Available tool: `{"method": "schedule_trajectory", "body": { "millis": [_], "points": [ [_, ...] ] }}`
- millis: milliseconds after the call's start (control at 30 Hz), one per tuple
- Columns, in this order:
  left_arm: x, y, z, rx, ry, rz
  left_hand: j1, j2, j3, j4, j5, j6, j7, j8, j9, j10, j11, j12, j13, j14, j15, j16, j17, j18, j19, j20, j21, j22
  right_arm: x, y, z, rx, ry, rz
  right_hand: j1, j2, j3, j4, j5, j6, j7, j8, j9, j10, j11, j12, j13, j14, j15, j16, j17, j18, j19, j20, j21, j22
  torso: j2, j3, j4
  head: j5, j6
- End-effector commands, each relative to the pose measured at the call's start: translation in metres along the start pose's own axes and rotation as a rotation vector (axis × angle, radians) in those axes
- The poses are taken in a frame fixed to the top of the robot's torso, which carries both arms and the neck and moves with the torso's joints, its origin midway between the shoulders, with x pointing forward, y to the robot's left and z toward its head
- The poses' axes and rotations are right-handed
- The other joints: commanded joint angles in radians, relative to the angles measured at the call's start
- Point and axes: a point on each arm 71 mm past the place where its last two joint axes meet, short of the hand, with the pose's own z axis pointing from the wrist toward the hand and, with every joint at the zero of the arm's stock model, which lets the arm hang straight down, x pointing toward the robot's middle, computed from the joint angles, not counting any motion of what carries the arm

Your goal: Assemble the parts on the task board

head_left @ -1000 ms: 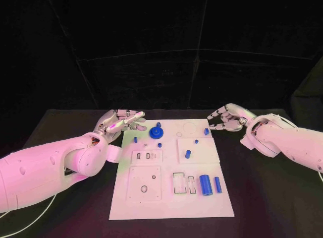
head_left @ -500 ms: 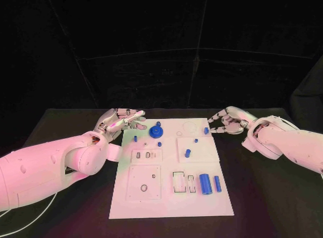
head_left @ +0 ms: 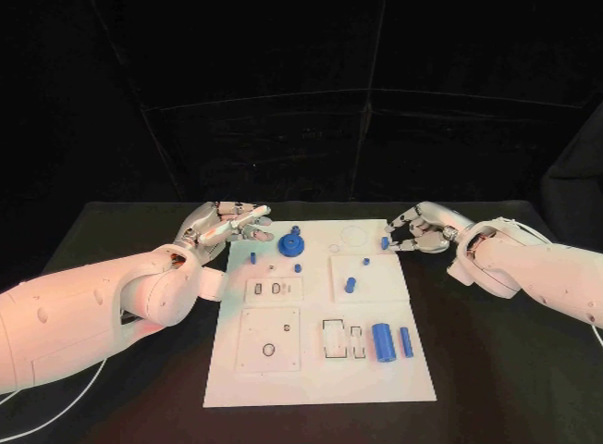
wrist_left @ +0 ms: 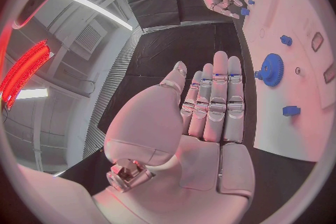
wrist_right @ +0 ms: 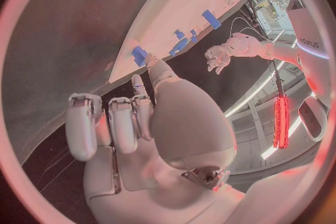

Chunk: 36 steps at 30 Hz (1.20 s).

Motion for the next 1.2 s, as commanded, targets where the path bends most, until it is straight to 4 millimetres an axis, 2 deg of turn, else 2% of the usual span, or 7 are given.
{"method": "schedule_trajectory", "body": {
  "millis": [33, 233, 467, 800, 1000, 1200],
  "points": [
    [0.001, 0.0, 0.0, -0.004, 0.012, -0.006, 0.006, 0.001, -0.002, -0.006, 0.0, -0.005, 0.001, -0.003, -0.001, -0.005, -0.001, -0.006, -0.001, -0.003, -0.003, -0.004, 0.002, 0.006, 0.008, 0.001, -0.005, -0.001, 0.005, 0.0, 0.0, 0.002, 0.028, -0.007, -0.006, 0.001, -0.004, -0.004, -0.006, 0.009, 0.001, 0.004, 0.001, 0.007, 0.004, 0.006, 0.142, 0.078, -0.002, 0.006, 0.145, 0.012, 0.008, -0.001, 0.001, 0.12, 0.0, -0.0006, 0.0001, 0.002, 0.001],
    [0.0, -0.001, 0.0, -0.004, 0.009, -0.005, 0.006, 0.001, -0.002, -0.006, 0.0, -0.005, 0.001, -0.003, -0.001, -0.005, -0.001, -0.006, -0.001, -0.003, -0.003, -0.004, 0.002, 0.006, 0.008, 0.001, -0.005, -0.001, 0.009, -0.001, 0.0, 0.005, 0.032, -0.008, -0.006, 0.002, -0.003, -0.006, -0.011, 0.011, 0.0, 0.005, 0.002, 0.008, 0.003, 0.007, 0.143, 0.078, -0.002, 0.006, 0.146, 0.012, 0.008, -0.001, 0.001, 0.12, 0.0, -0.0003, -0.0011, 0.004, 0.002],
    [0.0, -0.001, -0.001, -0.005, 0.01, -0.006, 0.006, 0.001, -0.002, -0.006, 0.0, -0.005, 0.001, -0.003, -0.001, -0.005, -0.001, -0.006, -0.001, -0.003, -0.003, -0.004, 0.002, 0.006, 0.008, 0.001, -0.005, -0.001, 0.011, 0.0, 0.003, 0.007, 0.027, -0.012, -0.006, 0.017, 0.004, -0.012, -0.035, 0.016, 0.0, 0.006, 0.001, 0.01, 0.003, 0.009, 0.145, 0.079, -0.003, 0.007, 0.15, 0.011, 0.009, -0.002, 0.001, 0.122, 0.0, 0.0005, -0.001, 0.006, 0.002],
    [0.0, -0.001, -0.001, -0.005, 0.009, -0.006, 0.008, 0.002, 0.0, -0.007, 0.0, -0.005, 0.001, -0.003, -0.001, -0.004, -0.001, -0.007, -0.001, -0.003, -0.003, -0.005, 0.003, 0.006, 0.008, 0.001, -0.005, -0.001, 0.014, 0.002, 0.007, 0.006, 0.018, -0.014, -0.008, 0.028, 0.009, -0.012, -0.045, 0.02, 0.0, 0.007, 0.001, 0.011, 0.003, 0.011, 0.147, 0.079, -0.003, 0.008, 0.152, 0.011, 0.012, -0.002, 0.003, 0.125, 0.0, 0.0009, -0.0015, 0.006, 0.001],
    [0.0, 0.0, -0.001, -0.007, 0.01, -0.006, 0.008, 0.002, 0.0, -0.007, 0.0, -0.005, 0.001, -0.003, -0.001, -0.004, -0.001, -0.007, -0.001, -0.003, -0.003, -0.005, 0.003, 0.006, 0.008, 0.001, -0.005, -0.001, 0.014, 0.002, 0.009, 0.006, 0.008, -0.017, -0.011, 0.044, 0.018, -0.014, -0.056, 0.035, -0.002, 0.012, 0.002, 0.016, 0.001, 0.017, 0.152, 0.08, -0.004, 0.01, 0.157, 0.009, 0.016, -0.003, 0.005, 0.131, 0.0, 0.001, -0.0009, 0.004, 0.0],
    [-0.001, 0.0, -0.001, -0.008, 0.01, -0.006, 0.008, 0.002, 0.0, -0.008, 0.0, -0.005, 0.001, -0.003, -0.001, -0.004, -0.001, -0.007, -0.002, -0.003, -0.003, -0.005, 0.003, 0.006, 0.008, 0.001, -0.005, -0.001, 0.014, 0.001, 0.01, 0.011, 0.004, -0.019, -0.01, 0.058, 0.034, -0.021, -0.097, 0.069, -0.011, 0.026, 0.005, 0.02, -0.006, 0.021, 0.156, 0.081, -0.009, 0.011, 0.16, 0.008, 0.02, -0.006, 0.007, 0.136, -0.001, 0.0006, -0.0012, 0.004, -0.002]
  ]
}}
